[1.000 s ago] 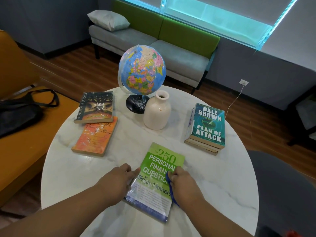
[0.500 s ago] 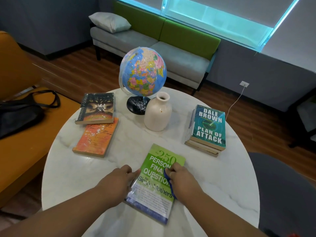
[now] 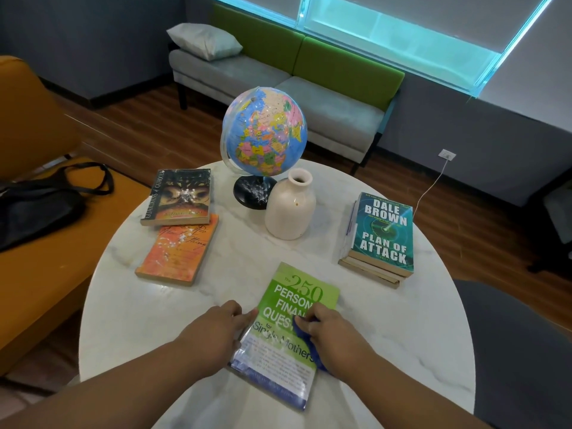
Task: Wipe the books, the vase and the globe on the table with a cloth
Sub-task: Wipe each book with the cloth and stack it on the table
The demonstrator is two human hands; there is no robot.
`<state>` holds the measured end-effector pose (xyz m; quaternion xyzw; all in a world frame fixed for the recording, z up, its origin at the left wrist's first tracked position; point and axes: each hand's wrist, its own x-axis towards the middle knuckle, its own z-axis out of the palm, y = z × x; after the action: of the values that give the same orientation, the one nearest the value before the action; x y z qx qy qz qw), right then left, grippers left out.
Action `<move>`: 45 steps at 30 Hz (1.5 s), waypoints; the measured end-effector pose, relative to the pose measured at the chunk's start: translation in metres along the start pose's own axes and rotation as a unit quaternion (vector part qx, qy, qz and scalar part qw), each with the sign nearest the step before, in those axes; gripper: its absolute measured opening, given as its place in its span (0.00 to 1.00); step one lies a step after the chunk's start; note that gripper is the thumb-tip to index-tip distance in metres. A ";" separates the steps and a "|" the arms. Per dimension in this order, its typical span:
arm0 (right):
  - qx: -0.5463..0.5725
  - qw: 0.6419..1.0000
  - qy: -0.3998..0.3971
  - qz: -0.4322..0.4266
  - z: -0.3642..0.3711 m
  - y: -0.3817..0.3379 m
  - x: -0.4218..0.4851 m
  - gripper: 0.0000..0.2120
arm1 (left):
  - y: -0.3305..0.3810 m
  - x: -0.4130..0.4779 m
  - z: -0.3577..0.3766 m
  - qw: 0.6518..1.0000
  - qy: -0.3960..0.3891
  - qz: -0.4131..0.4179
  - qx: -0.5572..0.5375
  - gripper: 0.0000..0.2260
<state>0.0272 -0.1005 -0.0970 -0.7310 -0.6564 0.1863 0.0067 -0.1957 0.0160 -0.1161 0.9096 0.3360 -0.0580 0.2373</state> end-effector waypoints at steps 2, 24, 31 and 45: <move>0.021 0.999 0.039 0.032 0.000 0.012 0.009 0.10 | -0.001 0.000 0.000 1.000 -0.001 0.000 0.004 0.29; -0.049 0.995 -0.043 -0.079 0.007 -0.001 0.017 0.12 | -0.001 0.000 0.002 1.000 0.001 0.001 0.010 0.28; -0.033 0.999 0.023 -0.009 -0.005 -0.001 0.034 0.20 | -0.002 0.000 0.001 1.000 0.001 0.001 -0.004 0.29; -0.008 0.999 0.023 -0.020 -0.001 -0.008 0.031 0.22 | -0.001 0.000 0.000 1.000 -0.005 -0.006 0.001 0.29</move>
<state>0.0216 -0.0690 -0.1019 -0.7216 -0.6723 0.1641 0.0196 -0.1959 0.0167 -0.1168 0.9078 0.3397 -0.0646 0.2374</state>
